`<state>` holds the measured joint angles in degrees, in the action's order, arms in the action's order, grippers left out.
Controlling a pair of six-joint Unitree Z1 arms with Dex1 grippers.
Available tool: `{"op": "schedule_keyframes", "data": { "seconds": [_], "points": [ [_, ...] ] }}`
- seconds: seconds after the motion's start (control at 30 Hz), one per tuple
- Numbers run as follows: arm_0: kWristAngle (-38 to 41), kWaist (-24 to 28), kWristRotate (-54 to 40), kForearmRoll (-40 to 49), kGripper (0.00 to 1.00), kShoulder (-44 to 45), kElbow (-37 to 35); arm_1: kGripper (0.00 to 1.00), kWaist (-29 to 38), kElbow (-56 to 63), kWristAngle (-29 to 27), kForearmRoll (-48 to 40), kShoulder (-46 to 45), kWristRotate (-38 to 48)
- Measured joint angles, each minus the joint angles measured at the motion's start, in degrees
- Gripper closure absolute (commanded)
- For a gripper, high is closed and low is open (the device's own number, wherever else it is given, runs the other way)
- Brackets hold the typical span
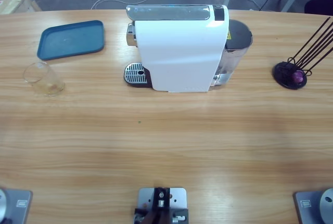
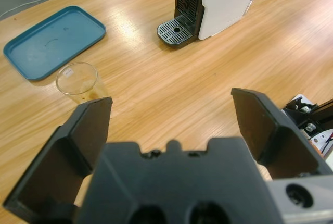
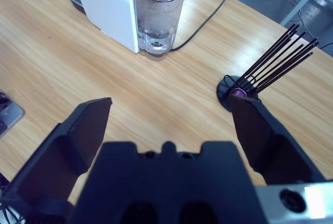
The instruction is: Pour coffee
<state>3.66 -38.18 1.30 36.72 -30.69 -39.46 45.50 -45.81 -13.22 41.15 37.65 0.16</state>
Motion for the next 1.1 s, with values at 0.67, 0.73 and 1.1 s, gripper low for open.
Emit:
{"op": "schedule_keyframes", "data": {
  "seconds": [0.67, 0.73, 1.1],
  "points": [
    [-1.86, -0.01, 3.36, -2.65, 0.000, -3.94, -2.26, 0.000, 0.00, 0.00, 0.00, 0.00, 0.00, 0.00],
    [-0.93, -0.05, 4.55, -2.74, 0.000, -10.36, -7.73, 0.000, 0.00, 0.01, 0.00, -0.01, 0.00, 0.00],
    [5.69, -0.17, 22.44, -2.75, 0.000, -40.75, -32.55, 0.000, 0.00, 0.02, 0.00, -0.11, 0.65, 0.00]
  ]
}}
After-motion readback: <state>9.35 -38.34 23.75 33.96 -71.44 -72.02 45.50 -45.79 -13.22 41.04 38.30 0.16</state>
